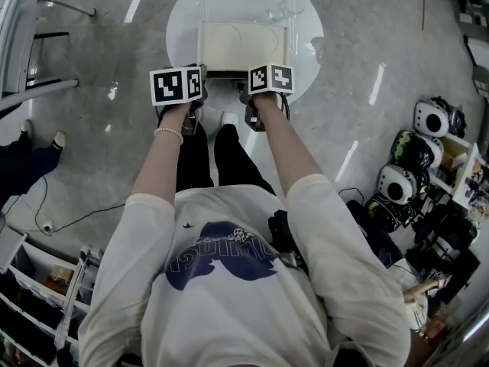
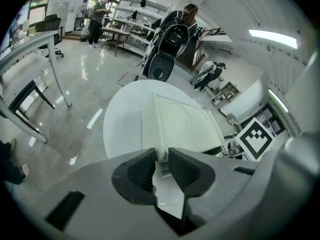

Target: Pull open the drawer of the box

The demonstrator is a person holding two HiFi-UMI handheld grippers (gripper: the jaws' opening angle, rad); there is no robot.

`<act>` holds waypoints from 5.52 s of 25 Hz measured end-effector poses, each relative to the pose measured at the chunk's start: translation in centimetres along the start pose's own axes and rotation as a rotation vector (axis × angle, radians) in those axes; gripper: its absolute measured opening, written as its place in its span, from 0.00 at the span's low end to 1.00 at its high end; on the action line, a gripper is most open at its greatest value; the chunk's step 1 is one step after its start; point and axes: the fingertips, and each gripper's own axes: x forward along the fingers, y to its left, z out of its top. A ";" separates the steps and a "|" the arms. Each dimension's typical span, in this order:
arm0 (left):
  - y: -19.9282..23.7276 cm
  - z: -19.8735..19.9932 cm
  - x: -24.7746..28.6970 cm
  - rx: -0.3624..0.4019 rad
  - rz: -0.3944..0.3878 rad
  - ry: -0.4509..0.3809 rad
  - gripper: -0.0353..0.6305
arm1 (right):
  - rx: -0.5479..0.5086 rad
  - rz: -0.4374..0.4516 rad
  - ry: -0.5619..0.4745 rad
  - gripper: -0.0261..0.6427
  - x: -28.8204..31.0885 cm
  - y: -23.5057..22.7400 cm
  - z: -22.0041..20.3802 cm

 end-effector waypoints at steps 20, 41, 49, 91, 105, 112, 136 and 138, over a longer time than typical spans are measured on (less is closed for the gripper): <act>0.0 -0.1 0.1 0.016 0.025 0.013 0.18 | 0.003 -0.001 -0.009 0.13 -0.2 -0.2 -2.9; 0.0 -0.2 0.1 0.015 0.025 0.013 0.18 | -0.002 0.000 -0.010 0.13 -0.5 -0.4 -4.8; -0.1 -0.2 -0.1 0.018 0.028 0.013 0.18 | 0.004 0.003 -0.010 0.13 -0.6 -0.2 -5.6; -0.1 -0.2 0.1 0.023 0.028 0.022 0.18 | 0.018 0.022 0.013 0.13 -0.8 -0.4 -8.6; 0.1 -0.2 0.0 0.022 0.035 0.021 0.18 | 0.018 0.031 0.016 0.12 -0.7 -0.3 -9.3; 0.0 -0.3 0.0 0.019 0.033 0.022 0.18 | 0.020 0.031 0.023 0.12 -0.8 -0.3 -9.9; 0.0 -0.2 0.0 0.022 0.035 0.021 0.18 | -0.010 0.002 0.045 0.12 0.1 -0.8 -10.1; 0.0 -0.2 0.0 0.022 0.035 0.020 0.18 | -0.014 0.003 0.047 0.12 0.2 -0.8 -10.1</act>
